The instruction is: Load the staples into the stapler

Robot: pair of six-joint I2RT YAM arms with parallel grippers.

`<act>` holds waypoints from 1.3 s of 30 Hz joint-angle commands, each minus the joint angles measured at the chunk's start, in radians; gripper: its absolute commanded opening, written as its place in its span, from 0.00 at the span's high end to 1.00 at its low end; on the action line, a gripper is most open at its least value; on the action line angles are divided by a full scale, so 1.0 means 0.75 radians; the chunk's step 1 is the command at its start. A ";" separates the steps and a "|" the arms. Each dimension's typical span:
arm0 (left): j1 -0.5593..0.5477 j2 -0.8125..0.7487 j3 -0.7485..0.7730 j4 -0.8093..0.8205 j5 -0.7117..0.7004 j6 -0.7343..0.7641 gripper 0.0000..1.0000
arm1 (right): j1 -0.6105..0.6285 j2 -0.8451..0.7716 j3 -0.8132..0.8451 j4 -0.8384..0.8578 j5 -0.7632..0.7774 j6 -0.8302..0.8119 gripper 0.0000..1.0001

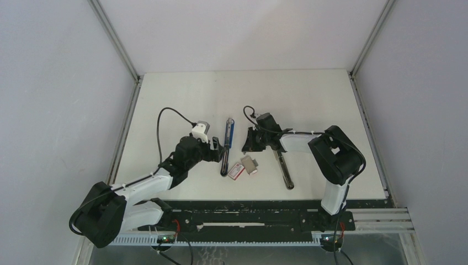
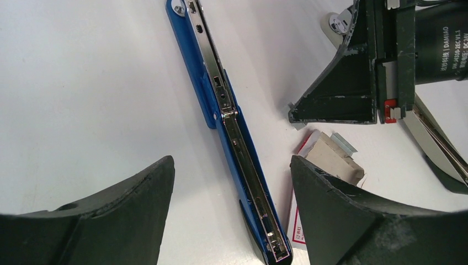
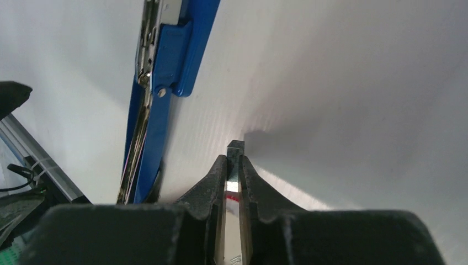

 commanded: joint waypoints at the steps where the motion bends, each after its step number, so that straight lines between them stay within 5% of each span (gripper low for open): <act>1: -0.004 0.008 0.000 0.050 -0.006 0.002 0.19 | -0.031 0.042 0.056 0.114 -0.039 0.019 0.91; 15: -0.002 -0.005 -0.006 0.050 -0.014 0.006 0.19 | -0.047 0.019 0.058 -0.030 0.185 -0.128 0.76; 30: -0.004 0.004 -0.002 0.050 -0.004 0.003 0.19 | -0.023 -0.082 0.035 -0.151 0.360 -0.202 0.81; 39: -0.003 -0.008 -0.004 0.050 0.007 -0.002 0.19 | -0.007 -0.173 0.032 -0.270 0.490 -0.195 0.71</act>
